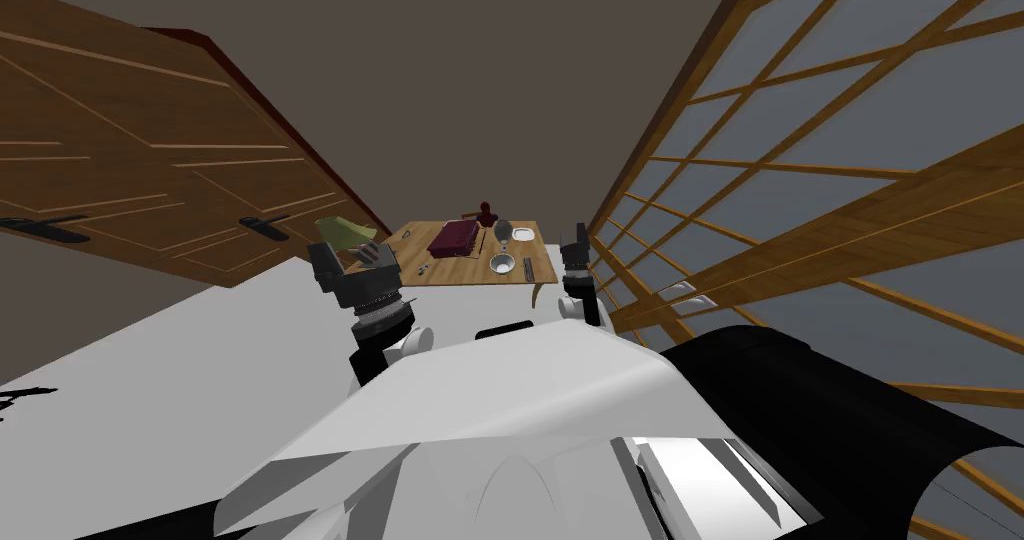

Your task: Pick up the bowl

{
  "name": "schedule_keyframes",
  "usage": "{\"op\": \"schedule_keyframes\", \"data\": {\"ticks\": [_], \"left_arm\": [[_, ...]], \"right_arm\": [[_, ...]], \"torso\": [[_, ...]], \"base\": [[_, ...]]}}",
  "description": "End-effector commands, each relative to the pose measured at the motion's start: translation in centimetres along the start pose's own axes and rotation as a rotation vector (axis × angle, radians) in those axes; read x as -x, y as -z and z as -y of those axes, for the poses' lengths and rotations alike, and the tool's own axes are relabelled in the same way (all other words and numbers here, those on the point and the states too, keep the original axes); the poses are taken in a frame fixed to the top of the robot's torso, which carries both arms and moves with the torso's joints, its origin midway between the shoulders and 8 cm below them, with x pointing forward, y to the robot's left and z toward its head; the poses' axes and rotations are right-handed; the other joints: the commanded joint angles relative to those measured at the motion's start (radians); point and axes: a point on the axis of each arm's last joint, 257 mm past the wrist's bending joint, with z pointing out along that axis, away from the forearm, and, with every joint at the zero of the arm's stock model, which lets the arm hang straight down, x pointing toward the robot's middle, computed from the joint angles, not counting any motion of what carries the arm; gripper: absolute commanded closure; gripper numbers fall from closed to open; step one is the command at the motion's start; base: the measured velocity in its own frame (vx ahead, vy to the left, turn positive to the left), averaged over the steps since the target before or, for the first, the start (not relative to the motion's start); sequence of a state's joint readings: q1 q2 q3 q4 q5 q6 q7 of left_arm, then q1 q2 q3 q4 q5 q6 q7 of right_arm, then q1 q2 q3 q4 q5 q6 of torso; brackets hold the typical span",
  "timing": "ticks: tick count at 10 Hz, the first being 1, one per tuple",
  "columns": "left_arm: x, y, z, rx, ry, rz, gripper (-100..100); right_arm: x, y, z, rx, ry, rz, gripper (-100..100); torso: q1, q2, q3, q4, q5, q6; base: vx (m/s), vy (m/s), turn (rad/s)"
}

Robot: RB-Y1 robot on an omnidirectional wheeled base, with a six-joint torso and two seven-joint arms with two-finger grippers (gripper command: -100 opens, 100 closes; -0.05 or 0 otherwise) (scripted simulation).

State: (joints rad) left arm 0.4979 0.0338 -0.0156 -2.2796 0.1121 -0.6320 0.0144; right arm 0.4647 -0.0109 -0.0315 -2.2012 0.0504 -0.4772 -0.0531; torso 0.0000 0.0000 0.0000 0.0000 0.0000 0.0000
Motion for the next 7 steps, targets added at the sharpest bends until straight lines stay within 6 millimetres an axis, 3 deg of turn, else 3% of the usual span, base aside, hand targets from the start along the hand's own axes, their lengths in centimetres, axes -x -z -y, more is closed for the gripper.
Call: {"op": "schedule_keyframes", "data": {"ticks": [1,6,7], "left_arm": [[0.0,0.0,0.0,0.0,0.0,0.0,0],[0.0,0.0,0.0,0.0,0.0,0.0,0],[0.0,0.0,0.0,0.0,0.0,0.0,0]], "right_arm": [[-0.6,0.7,1.4,-0.034,0.036,-0.043,-100],[-1.8,5.1,8.2,-0.198,0.194,-0.203,-100],[-1.8,5.4,8.7,-0.21,0.195,-0.203,-100]], "torso": [[0.0,0.0,0.0,0.0,0.0,0.0],[0.011,0.003,0.002,0.001,0.002,0.0],[0.011,0.002,0.001,0.001,0.003,0.0]], "base": [[-0.037,0.057,0.037],[-0.046,0.144,0.059],[-0.038,0.106,0.025]]}}
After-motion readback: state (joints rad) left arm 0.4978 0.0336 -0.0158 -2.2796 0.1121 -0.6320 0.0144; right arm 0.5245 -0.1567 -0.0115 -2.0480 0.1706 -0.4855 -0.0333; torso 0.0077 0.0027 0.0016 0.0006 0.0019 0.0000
